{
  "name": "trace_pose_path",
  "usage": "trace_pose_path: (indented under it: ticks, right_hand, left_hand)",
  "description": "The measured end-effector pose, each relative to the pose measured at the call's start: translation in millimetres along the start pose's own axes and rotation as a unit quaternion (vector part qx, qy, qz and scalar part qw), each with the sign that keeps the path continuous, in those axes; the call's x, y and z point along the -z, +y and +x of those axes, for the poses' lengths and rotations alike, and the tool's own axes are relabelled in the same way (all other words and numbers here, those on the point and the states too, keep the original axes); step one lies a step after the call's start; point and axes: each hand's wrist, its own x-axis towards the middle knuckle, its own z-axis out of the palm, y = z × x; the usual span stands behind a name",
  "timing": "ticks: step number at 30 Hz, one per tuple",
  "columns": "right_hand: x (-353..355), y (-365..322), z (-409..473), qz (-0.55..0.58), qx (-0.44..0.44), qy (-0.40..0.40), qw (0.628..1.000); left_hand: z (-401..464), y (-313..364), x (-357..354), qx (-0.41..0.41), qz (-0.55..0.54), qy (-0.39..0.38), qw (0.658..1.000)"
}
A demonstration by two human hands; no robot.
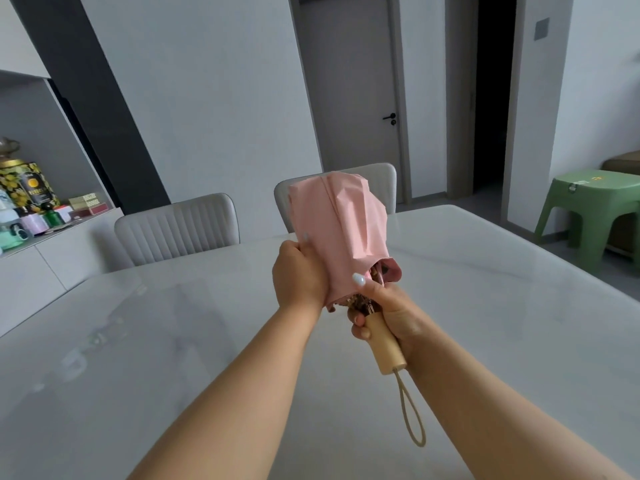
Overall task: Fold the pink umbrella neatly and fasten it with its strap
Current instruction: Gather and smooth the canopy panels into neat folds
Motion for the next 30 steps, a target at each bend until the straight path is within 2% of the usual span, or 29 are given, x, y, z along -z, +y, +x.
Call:
trace_pose_path:
  ticks: [6, 13, 17, 24, 30]
  right_hand:
    - [1, -5, -2, -0.083, 0.034, -0.022, 0.996]
    - [-2, -7, -3, -0.049, 0.033, 0.037, 0.998]
    - [4, -10, -3, -0.058, 0.018, 0.040, 0.997]
    - [7, -8, -4, -0.044, -0.004, 0.013, 0.999]
    - [7, -8, -3, -0.042, -0.008, -0.004, 0.999]
  left_hand:
    - [-3, 7, 0, 0.003, -0.025, -0.005, 1.000]
    - [-1, 9, 5, -0.040, -0.069, -0.059, 0.995]
    - [22, 18, 13, -0.049, -0.062, -0.095, 0.992]
    - [85, 51, 33, -0.084, -0.064, -0.033, 0.994]
    - [104, 46, 37, -0.022, -0.089, -0.076, 0.993]
